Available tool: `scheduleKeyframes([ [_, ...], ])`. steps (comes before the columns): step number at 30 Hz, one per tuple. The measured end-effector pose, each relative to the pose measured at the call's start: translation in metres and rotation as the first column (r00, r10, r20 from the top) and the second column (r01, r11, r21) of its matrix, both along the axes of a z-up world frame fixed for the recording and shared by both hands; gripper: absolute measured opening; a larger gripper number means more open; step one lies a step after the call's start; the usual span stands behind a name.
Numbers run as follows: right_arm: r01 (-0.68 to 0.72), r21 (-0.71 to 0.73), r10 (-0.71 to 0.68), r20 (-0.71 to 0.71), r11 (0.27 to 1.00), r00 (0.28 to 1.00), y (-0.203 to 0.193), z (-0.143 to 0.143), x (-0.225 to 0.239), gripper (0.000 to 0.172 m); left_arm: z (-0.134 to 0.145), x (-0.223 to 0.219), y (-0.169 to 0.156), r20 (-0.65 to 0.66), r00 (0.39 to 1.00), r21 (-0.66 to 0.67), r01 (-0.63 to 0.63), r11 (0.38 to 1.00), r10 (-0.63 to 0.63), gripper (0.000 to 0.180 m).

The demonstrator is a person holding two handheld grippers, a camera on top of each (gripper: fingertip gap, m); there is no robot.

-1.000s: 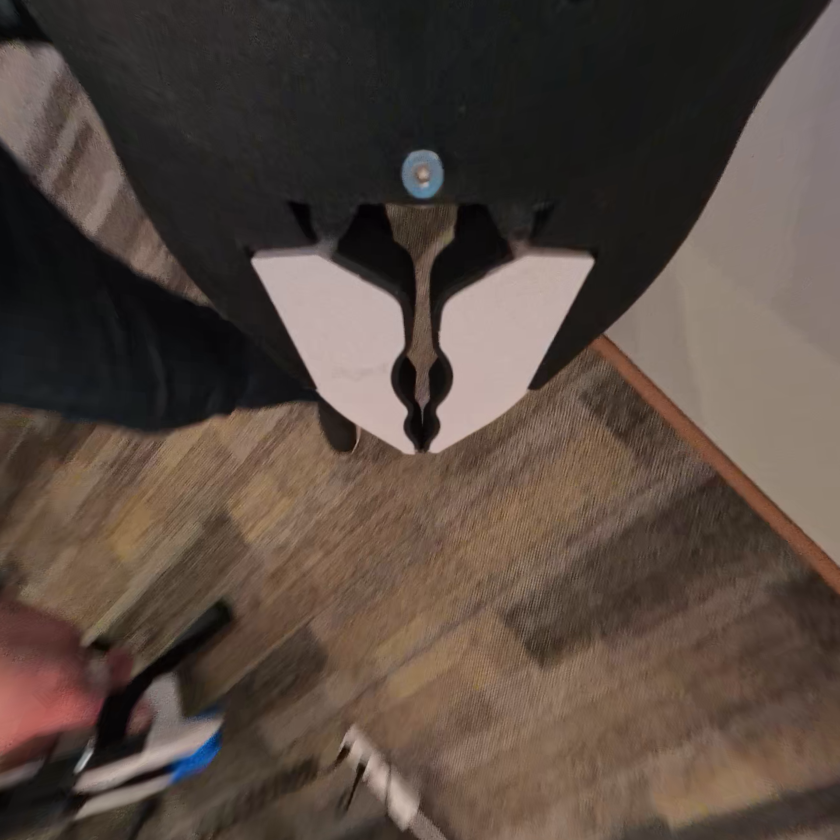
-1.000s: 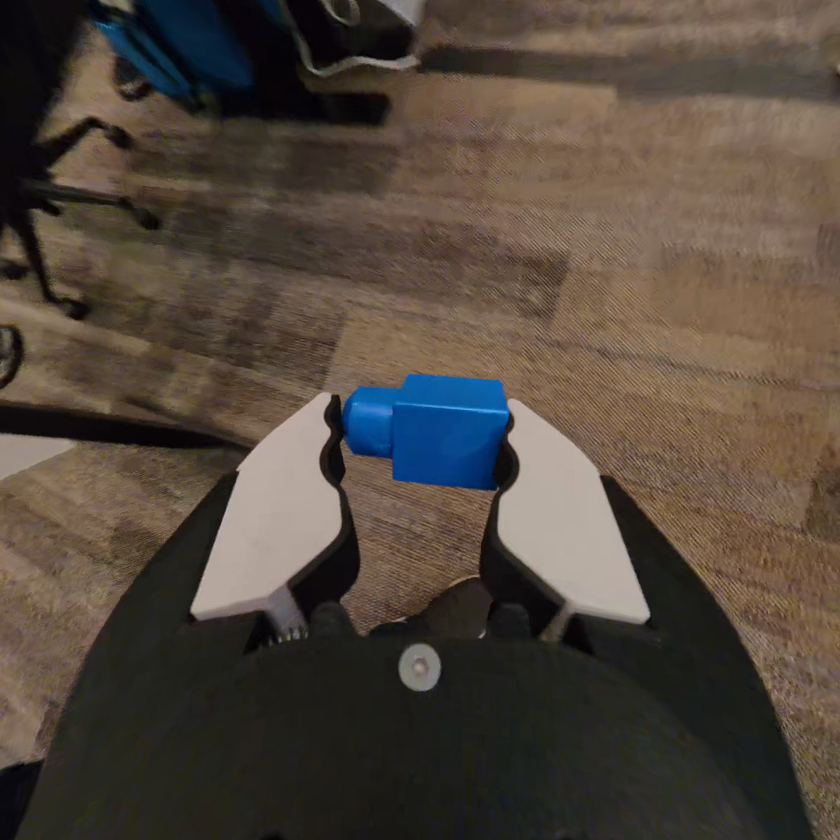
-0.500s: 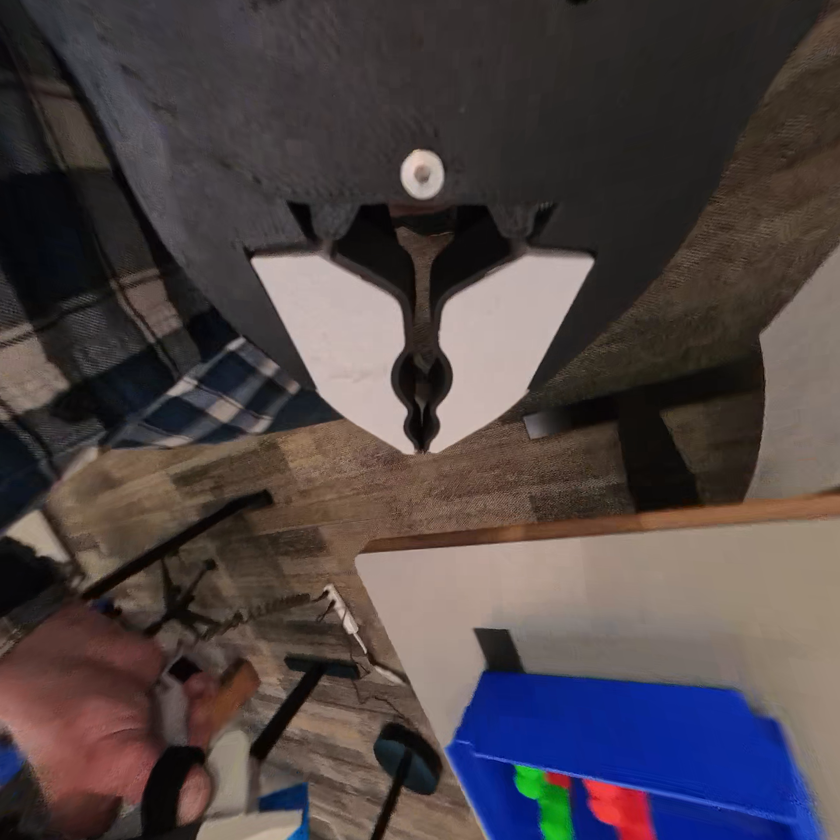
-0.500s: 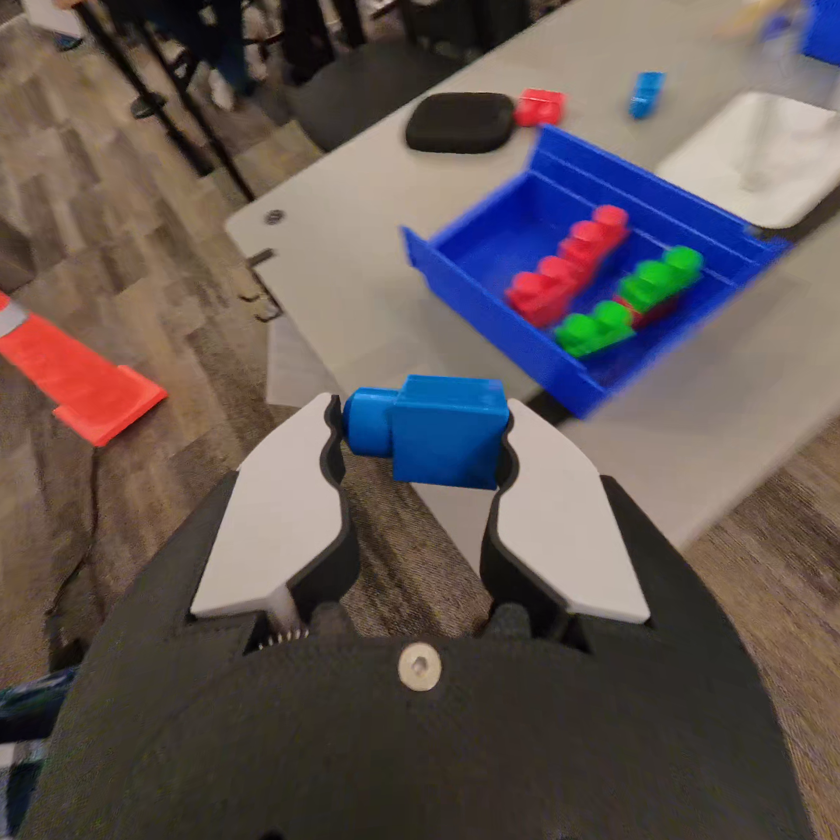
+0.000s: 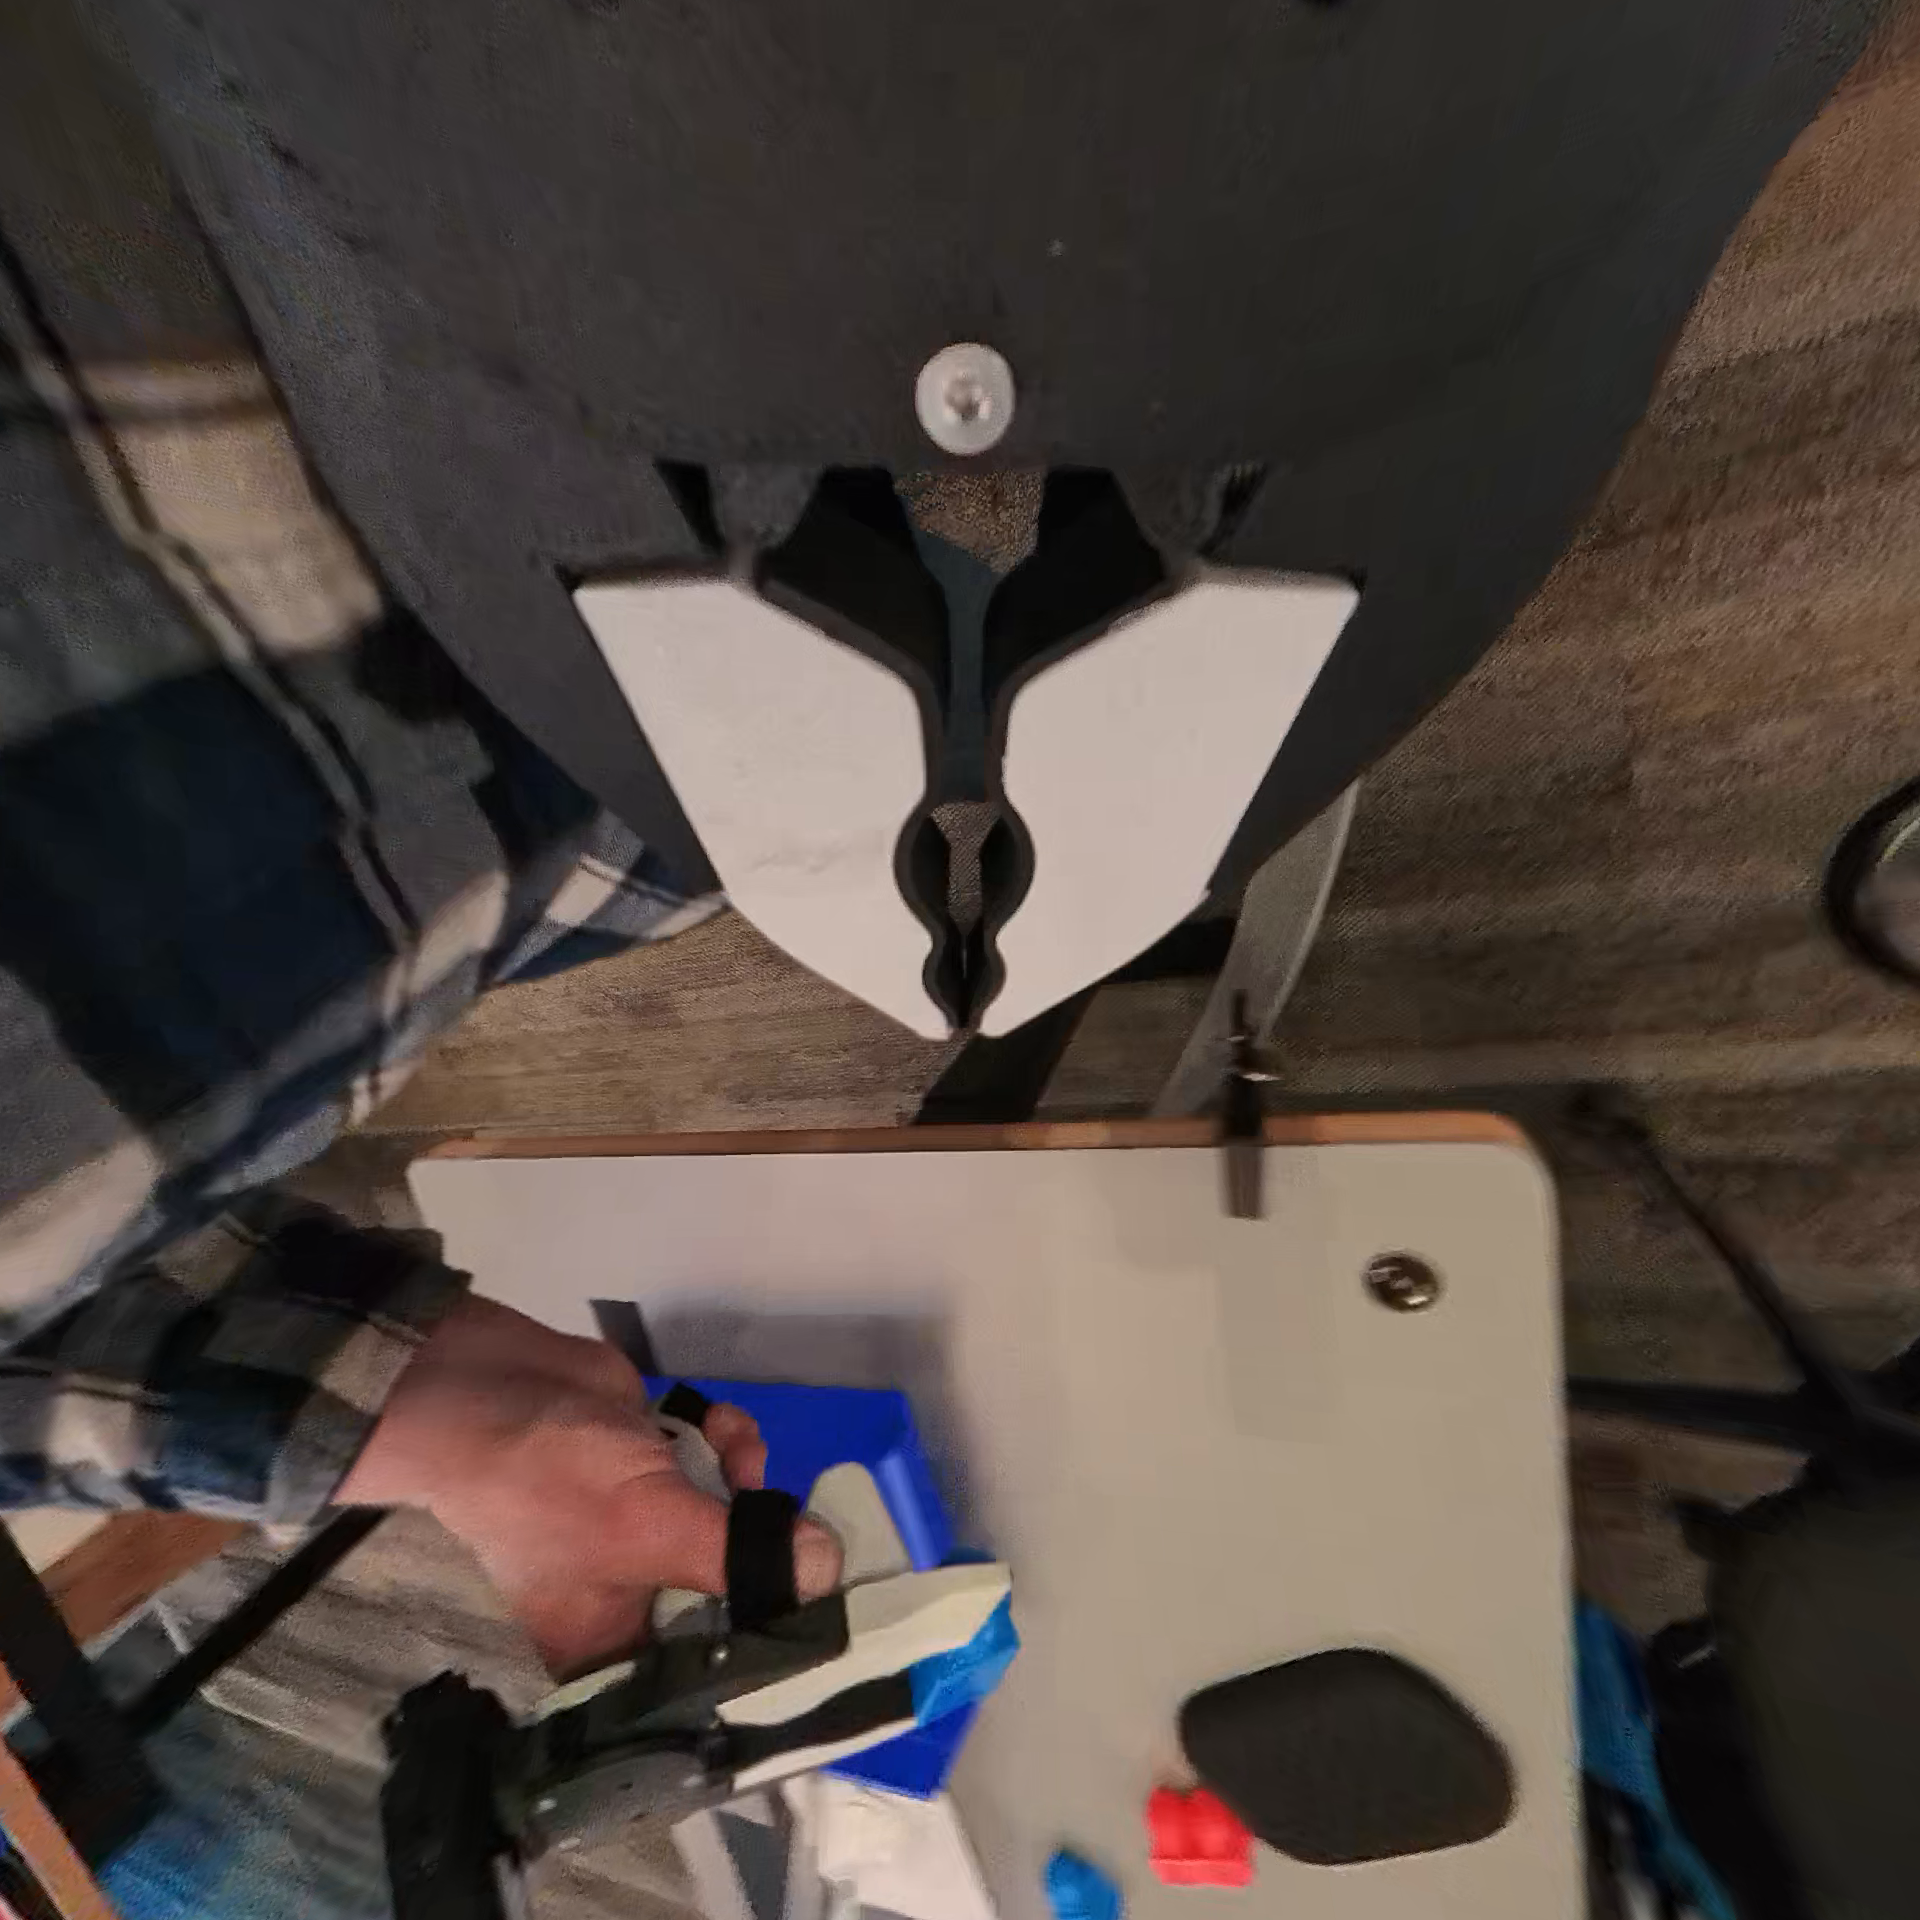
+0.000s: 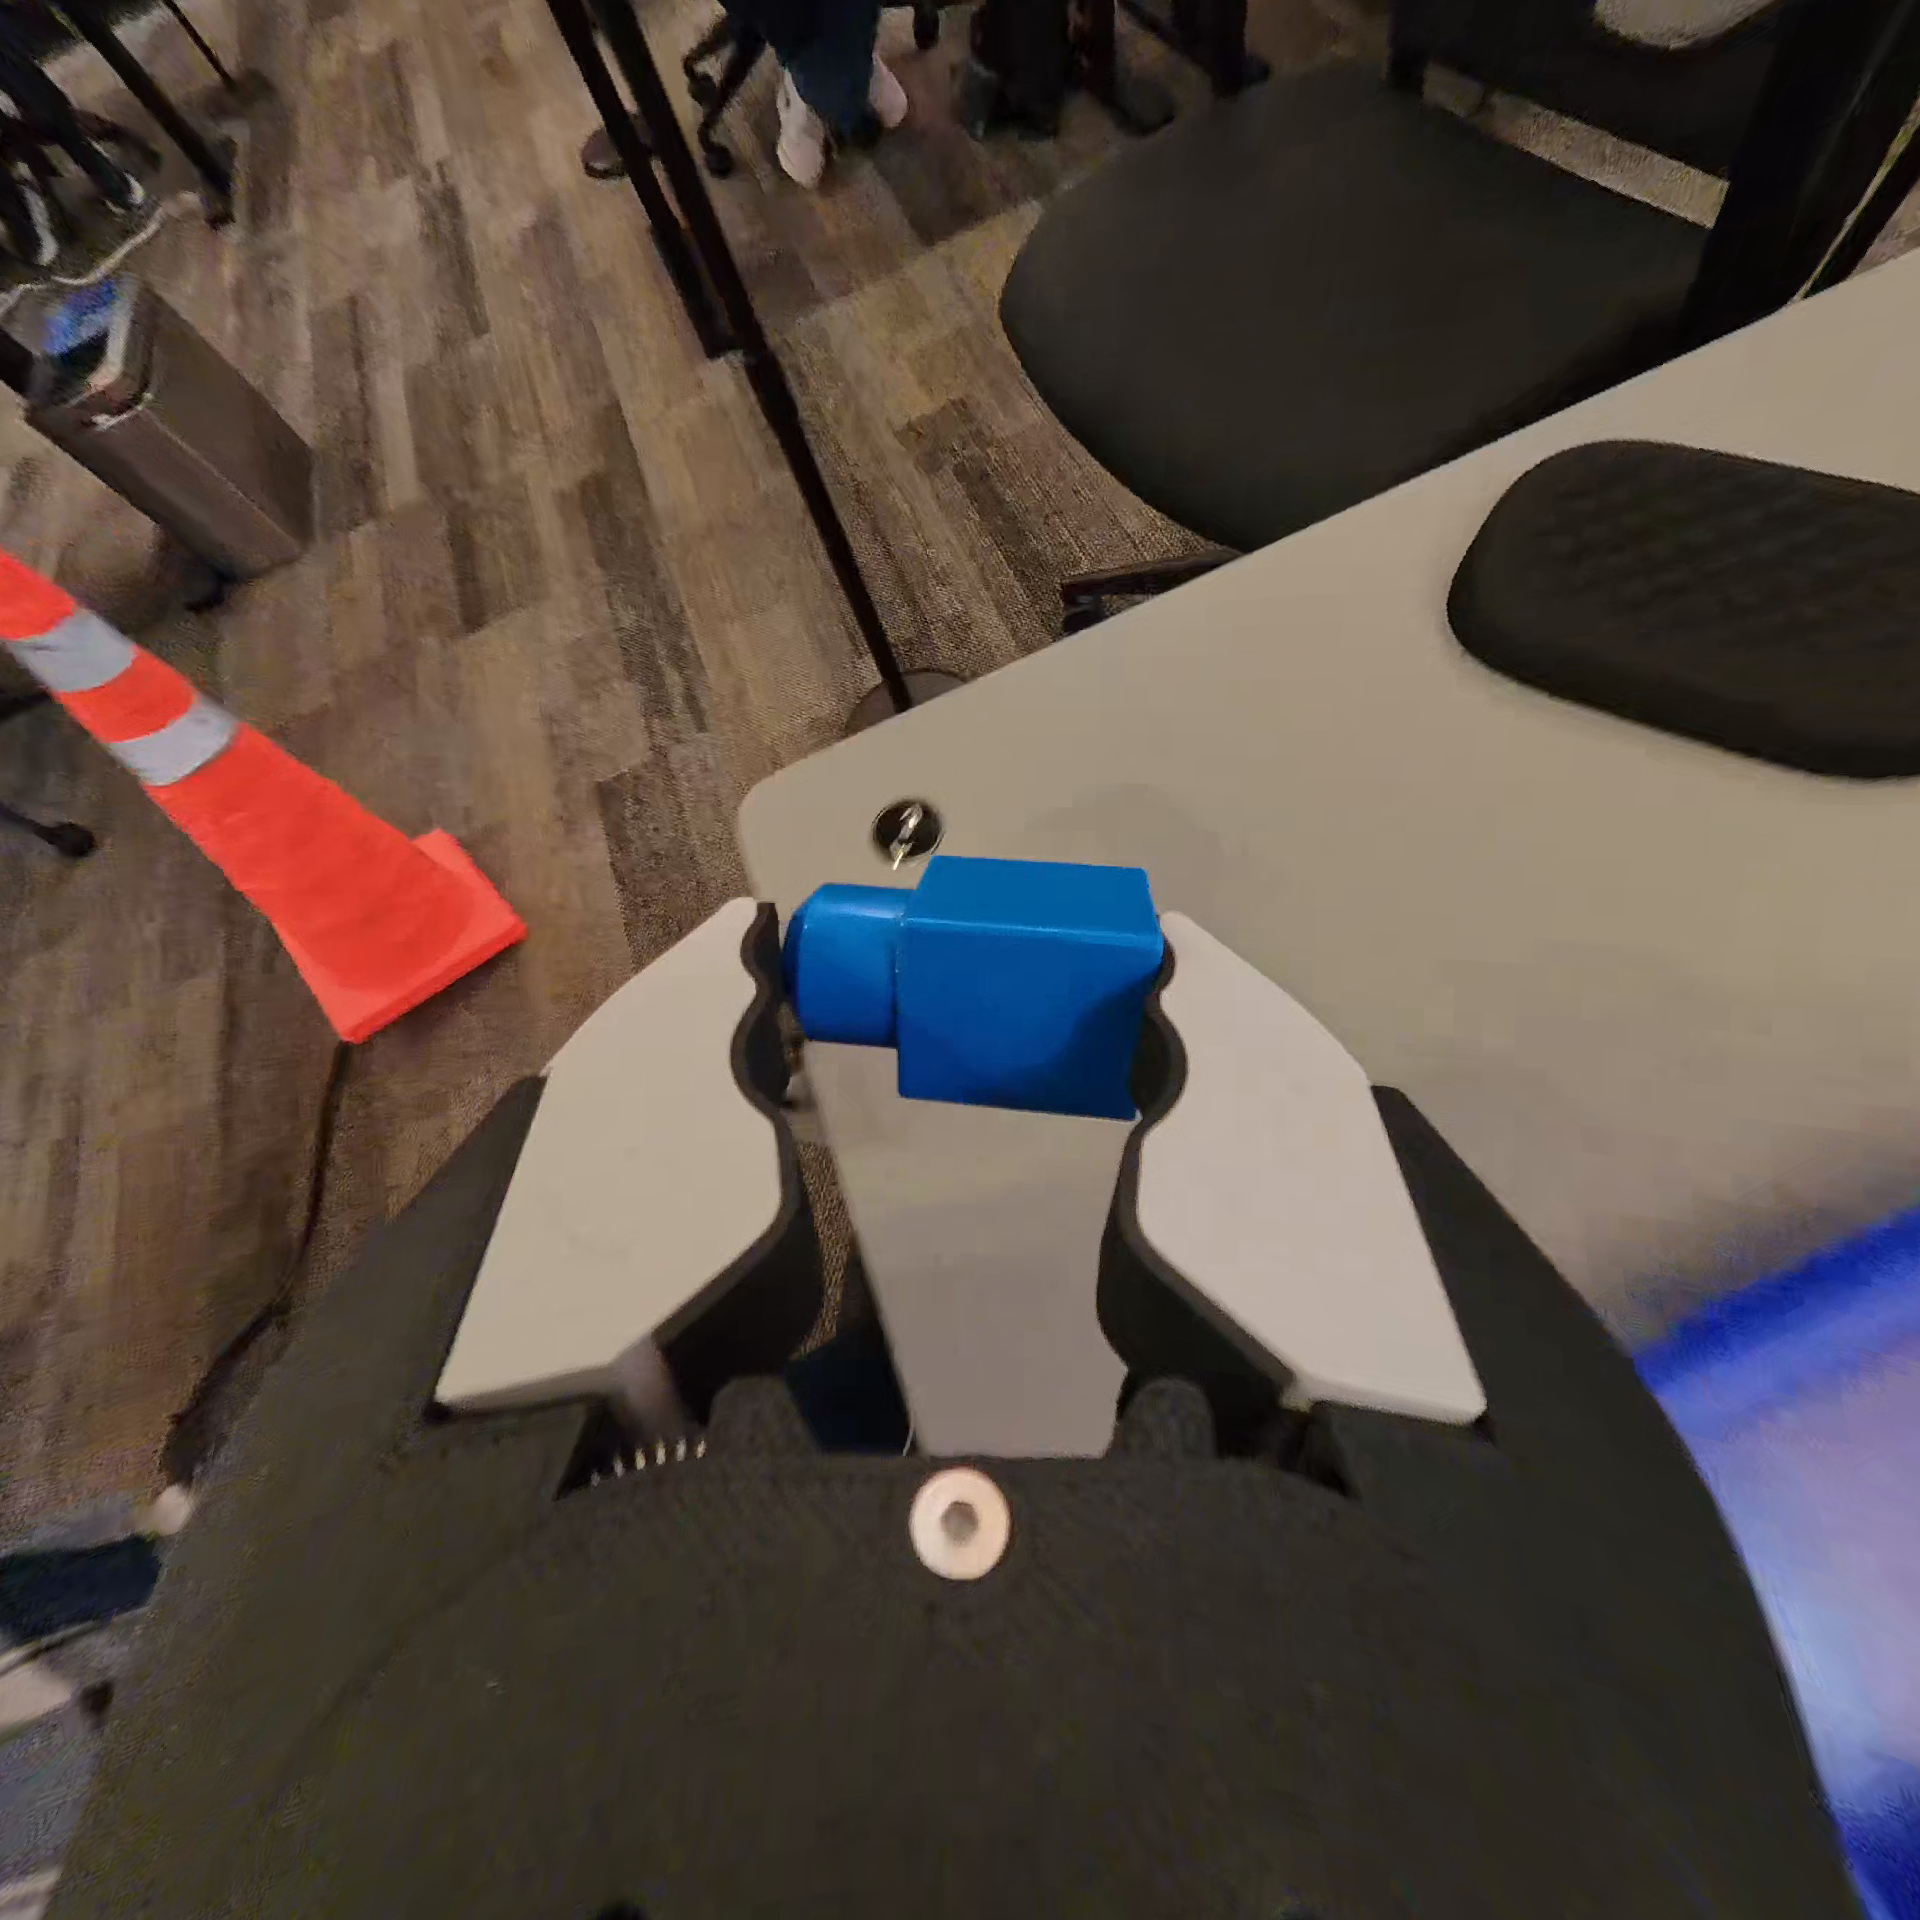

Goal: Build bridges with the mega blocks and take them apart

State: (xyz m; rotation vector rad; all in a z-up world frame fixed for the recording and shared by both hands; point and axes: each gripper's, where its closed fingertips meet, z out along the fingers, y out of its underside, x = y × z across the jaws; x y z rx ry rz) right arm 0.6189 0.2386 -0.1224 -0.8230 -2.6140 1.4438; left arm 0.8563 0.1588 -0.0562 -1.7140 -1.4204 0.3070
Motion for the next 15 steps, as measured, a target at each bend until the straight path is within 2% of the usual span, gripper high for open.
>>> scheduleKeyframes([
  [1, 0.007, 0.008, -0.008, 0.012, 1.000, 1.000, -0.017, -0.008, -0.018, 0.066, 0.003, -0.004, -0.023, 0.012, 1.000, 0.000, -0.028, 1.000, 0.028, 0.000],
  [5, 0.073, 0.066, -0.074, 0.015, 0.995, 0.997, -0.060, -0.038, -0.087, 0.066, -0.001, -0.022, -0.105, 0.082, 0.994, -0.054, -0.067, 0.996, 0.071, 0.000],
  [8, 0.146, 0.102, -0.148, 0.015, 0.984, 0.989, -0.075, -0.051, -0.121, 0.066, 0.002, -0.050, -0.146, 0.085, 0.995, -0.019, -0.052, 0.998, 0.054, 0.000],
  [12, 0.270, 0.108, -0.274, 0.032, 0.957, 0.961, -0.084, -0.058, -0.149, 0.066, -0.024, -0.096, -0.190, 0.108, 0.991, 0.029, 0.081, 0.996, -0.083, 0.000],
  [15, 0.359, 0.157, -0.366, 0.020, 0.920, 0.930, -0.082, -0.067, -0.163, 0.066, -0.044, -0.147, -0.217, 0.087, 0.971, 0.088, 0.214, 0.973, -0.221, 0.000],
])
